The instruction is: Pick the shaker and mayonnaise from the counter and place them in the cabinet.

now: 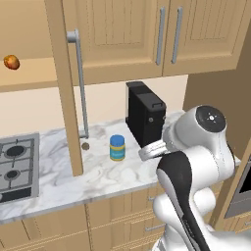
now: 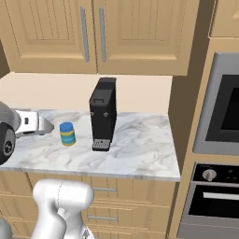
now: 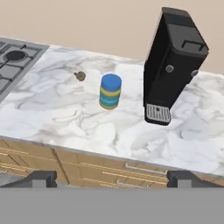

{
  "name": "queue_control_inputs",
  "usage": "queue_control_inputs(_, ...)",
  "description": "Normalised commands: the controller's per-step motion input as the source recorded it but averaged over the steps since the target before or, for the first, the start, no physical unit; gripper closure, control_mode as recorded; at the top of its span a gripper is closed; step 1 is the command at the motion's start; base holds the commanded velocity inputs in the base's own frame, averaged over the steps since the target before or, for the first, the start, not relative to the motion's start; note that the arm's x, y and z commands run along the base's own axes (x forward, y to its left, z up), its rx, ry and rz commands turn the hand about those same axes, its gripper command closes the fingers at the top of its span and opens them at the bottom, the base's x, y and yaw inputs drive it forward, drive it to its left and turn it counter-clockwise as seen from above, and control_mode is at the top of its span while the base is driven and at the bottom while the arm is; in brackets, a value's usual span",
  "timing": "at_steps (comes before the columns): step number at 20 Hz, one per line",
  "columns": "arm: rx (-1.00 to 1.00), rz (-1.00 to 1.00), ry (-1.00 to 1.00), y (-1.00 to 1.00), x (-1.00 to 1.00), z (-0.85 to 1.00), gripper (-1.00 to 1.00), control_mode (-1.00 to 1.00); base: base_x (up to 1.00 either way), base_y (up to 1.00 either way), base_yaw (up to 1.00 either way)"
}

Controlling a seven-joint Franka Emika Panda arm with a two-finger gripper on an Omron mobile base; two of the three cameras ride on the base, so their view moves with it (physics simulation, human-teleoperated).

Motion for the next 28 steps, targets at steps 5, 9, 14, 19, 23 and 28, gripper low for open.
queue_control_inputs(5, 0.04, -0.04, -0.01, 0.01, 0.55, -0.33, -1.0, -1.0, 0.0, 0.0, 0.0)
queue_control_inputs(9, 0.09, -0.03, 0.01, 0.05, 0.57, -0.28, -1.0, -1.0, 0.0, 0.0, 0.0)
queue_control_inputs(14, 0.08, -0.03, -0.01, 0.14, 0.48, -0.3, -1.0, -1.0, 0.0, 0.0, 0.0)
queue_control_inputs(19, 0.04, -0.03, -0.02, 0.19, 0.36, -0.3, -1.0, -1.0, 0.0, 0.0, 0.0)
queue_control_inputs(23, 0.0, -0.03, -0.02, 0.19, 0.45, -0.21, -1.0, -1.0, 0.0, 0.0, 0.0)
queue_control_inputs(28, 0.0, -0.02, 0.0, 0.09, 0.54, -0.14, -1.0, -1.0, 0.0, 0.0, 0.0)
